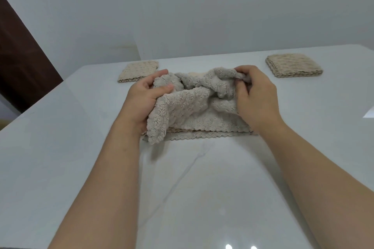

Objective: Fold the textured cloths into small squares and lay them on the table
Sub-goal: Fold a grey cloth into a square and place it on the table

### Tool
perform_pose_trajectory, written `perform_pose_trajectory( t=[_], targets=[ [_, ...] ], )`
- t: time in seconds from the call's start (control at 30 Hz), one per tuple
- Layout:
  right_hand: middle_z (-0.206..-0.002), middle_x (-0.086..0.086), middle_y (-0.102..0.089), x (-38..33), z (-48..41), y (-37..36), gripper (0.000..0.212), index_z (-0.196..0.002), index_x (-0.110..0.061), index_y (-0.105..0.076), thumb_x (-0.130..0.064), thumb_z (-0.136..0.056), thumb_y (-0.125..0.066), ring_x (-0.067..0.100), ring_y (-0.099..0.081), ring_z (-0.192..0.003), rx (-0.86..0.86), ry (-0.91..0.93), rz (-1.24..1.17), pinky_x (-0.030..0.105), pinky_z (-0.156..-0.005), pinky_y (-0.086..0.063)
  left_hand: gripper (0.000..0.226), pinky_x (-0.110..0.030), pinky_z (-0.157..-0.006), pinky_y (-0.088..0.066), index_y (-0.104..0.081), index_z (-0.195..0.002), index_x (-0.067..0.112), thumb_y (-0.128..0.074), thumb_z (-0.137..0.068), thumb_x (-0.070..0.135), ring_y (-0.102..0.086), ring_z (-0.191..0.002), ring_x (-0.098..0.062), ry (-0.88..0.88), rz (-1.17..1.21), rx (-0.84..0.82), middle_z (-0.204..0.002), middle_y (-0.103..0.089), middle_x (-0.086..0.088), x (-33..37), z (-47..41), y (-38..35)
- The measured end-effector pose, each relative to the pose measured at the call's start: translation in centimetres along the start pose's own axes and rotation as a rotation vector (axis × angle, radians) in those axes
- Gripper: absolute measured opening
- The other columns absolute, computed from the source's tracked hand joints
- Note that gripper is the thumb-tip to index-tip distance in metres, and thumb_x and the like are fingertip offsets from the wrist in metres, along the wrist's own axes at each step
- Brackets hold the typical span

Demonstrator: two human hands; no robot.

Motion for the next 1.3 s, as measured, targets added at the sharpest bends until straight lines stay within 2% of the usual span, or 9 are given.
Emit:
perform_pose_trajectory(
  t=[0.1,0.3,0.4,0.5,0.6,0.77,0.97,1.13,1.3],
  targets=[
    [-0.090,-0.013,-0.070,-0.6,-0.6,0.7,0.020,-0.105,-0.029,-0.068,-0.011,-0.096,-0.063,0.004,-0.064,-0.079,-0.027,-0.254,-0.299,0.022,-0.076,-0.051,0.041,-0.025,-0.069,-0.059,-0.068,-0.130,0.024,-0.069,-0.092,0.008,-0.075,-0.084,-0.014,-0.016,0.006,-0.054,-0.094,-0.076,-0.002,0.5,-0.1,0.7],
    [-0.078,0.004,-0.075,-0.4,-1.3,2.9,0.035,-0.098,-0.022,-0.080,0.004,-0.079,-0.069,0.018,-0.067,-0.062,-0.197,-0.579,-0.578,0.025,-0.058,-0.056,0.049,-0.035,-0.109,-0.044,-0.074,-0.118,0.033,-0.077,-0.072,0.017,-0.062,-0.125,-0.018,0.114,-0.108,-0.216,-0.130,-0.069,0.005,0.9,-0.9,2.9],
    [-0.072,0.010,-0.065,0.1,-1.1,2.7,0.037,-0.091,-0.020,-0.081,0.004,-0.073,-0.060,0.024,-0.053,-0.062,-0.271,-0.563,-0.466,0.032,-0.058,-0.046,0.035,-0.019,-0.079,-0.056,-0.074,-0.115,0.026,-0.068,-0.087,0.006,-0.072,-0.097,-0.003,0.136,-0.281,-0.134,-0.114,-0.075,0.006,0.5,-0.7,3.0],
    [-0.067,-0.004,-0.067,0.9,-0.9,2.2,0.027,-0.088,-0.023,-0.079,-0.010,-0.080,-0.057,0.014,-0.049,-0.045,-0.333,-0.477,-0.183,0.021,-0.046,-0.039,0.019,-0.030,-0.067,-0.054,-0.081,-0.102,0.020,-0.074,-0.087,0.011,-0.067,-0.080,-0.016,0.258,-0.329,-0.121,-0.109,-0.078,-0.005,-1.1,-0.6,3.4],
    [-0.084,-0.007,-0.074,2.0,-0.9,1.8,0.022,-0.086,-0.029,-0.076,-0.041,-0.083,-0.057,0.017,-0.067,-0.073,-0.300,-0.433,0.018,0.034,-0.068,-0.057,0.020,-0.030,-0.073,-0.043,-0.084,-0.094,0.018,-0.082,-0.081,0.033,-0.054,-0.080,-0.013,0.324,-0.459,-0.121,-0.094,-0.076,0.009,-1.5,-0.7,3.6],
    [-0.104,-0.002,-0.072,2.8,-0.4,1.1,0.059,-0.101,-0.030,-0.072,-0.079,-0.088,-0.041,0.021,-0.064,-0.101,-0.301,-0.368,0.177,0.040,-0.093,-0.052,0.053,-0.039,-0.091,-0.055,-0.077,-0.098,0.015,-0.084,-0.072,0.061,-0.069,-0.095,-0.022,0.311,-0.429,0.071,-0.103,-0.076,-0.004,-2.9,-2.0,3.6],
    [-0.077,-0.005,-0.076,2.3,-0.2,0.7,0.014,-0.101,-0.030,-0.077,-0.032,-0.091,-0.068,-0.001,-0.062,-0.060,-0.282,-0.408,-0.107,0.018,-0.060,-0.044,0.043,-0.041,-0.092,-0.056,-0.058,-0.121,0.022,-0.079,-0.087,0.038,-0.069,-0.097,-0.020,0.108,-0.499,0.266,-0.110,-0.071,-0.005,-3.6,-2.5,3.2],
    [-0.085,0.007,-0.067,1.8,0.0,0.8,0.033,-0.104,-0.013,-0.078,0.010,-0.088,-0.060,0.008,-0.058,-0.064,-0.250,-0.408,-0.371,0.017,-0.060,-0.051,0.059,-0.028,-0.063,-0.050,-0.056,-0.140,0.029,-0.058,-0.091,-0.004,-0.067,-0.077,-0.016,0.052,-0.471,0.150,-0.118,-0.071,-0.009,-3.2,-2.3,2.7],
    [-0.085,-0.006,-0.065,2.5,-0.5,0.8,0.048,-0.098,-0.031,-0.077,0.008,-0.084,-0.053,0.004,-0.055,-0.061,-0.139,-0.335,-0.249,0.025,-0.064,-0.048,0.059,-0.027,-0.058,-0.049,-0.059,-0.126,0.033,-0.047,-0.089,-0.012,-0.068,-0.070,-0.009,-0.039,-0.443,0.195,-0.090,-0.076,0.010,-2.5,-2.1,2.0]
  ],
)
Point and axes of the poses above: each hand's wrist, its own z-axis away from the middle knuckle, its own y-axis out of the back of the hand, x = y × z, the point moved 2 cm from there along -z, towards the middle knuckle
